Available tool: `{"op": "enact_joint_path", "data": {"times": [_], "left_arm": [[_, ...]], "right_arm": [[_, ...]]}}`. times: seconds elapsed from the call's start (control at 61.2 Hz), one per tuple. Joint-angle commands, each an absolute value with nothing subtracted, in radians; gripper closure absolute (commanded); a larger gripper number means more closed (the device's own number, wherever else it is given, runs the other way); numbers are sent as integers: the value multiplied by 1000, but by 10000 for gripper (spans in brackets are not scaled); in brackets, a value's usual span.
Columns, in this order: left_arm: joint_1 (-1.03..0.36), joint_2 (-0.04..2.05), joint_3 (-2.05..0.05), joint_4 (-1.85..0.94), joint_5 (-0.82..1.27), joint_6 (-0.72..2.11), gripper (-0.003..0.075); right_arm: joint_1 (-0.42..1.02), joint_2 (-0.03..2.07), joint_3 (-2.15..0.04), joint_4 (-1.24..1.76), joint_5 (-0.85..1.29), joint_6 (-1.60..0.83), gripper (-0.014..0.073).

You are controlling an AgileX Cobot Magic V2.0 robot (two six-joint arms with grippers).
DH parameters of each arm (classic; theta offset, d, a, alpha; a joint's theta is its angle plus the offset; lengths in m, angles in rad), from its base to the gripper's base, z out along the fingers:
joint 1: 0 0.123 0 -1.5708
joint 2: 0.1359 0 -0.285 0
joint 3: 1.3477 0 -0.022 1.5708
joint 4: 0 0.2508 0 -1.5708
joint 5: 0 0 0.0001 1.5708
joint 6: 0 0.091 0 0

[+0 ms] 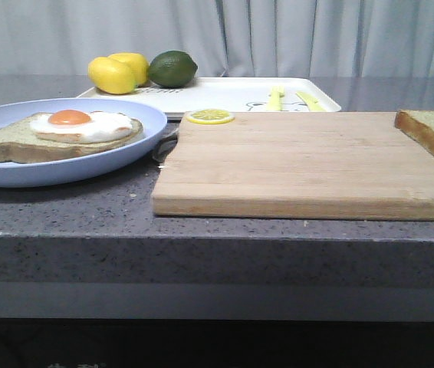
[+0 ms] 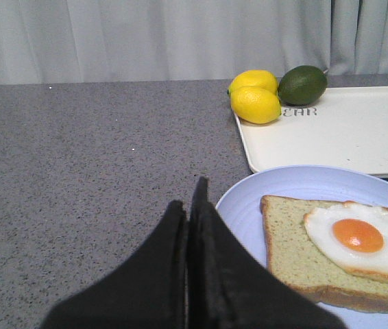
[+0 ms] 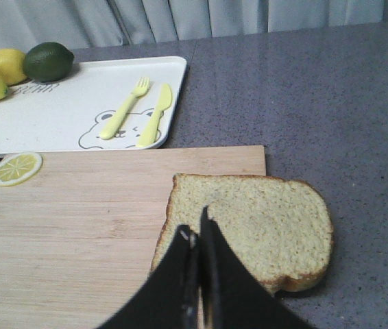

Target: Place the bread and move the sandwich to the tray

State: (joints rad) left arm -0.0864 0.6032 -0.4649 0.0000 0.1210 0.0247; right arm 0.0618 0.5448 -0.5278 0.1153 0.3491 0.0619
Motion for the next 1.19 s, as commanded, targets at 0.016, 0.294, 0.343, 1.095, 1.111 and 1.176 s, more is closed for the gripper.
{"op": "enact_joint_path", "data": {"times": [0.016,0.294,0.343,1.095,1.111,1.176], "left_arm": [[-86,644,-507,-11,-19,24,739],[-86,676,-507,-13,-67,24,325],[-86,676,-507,-13,-67,24,202],[-86,676,-507,-13,-67,24,48],[-86,676,-507,-13,-67,24,48],[-86,676,-507,-13,-67,24,48]], "right_arm": [[63,567,-567,114,249,60,629],[63,567,-567,114,250,60,90],[63,567,-567,114,250,60,8],[-212,1078,-950,106,615,82,-48],[-224,1100,-961,110,622,82,-48],[-256,1162,-994,119,636,80,-48]]}}
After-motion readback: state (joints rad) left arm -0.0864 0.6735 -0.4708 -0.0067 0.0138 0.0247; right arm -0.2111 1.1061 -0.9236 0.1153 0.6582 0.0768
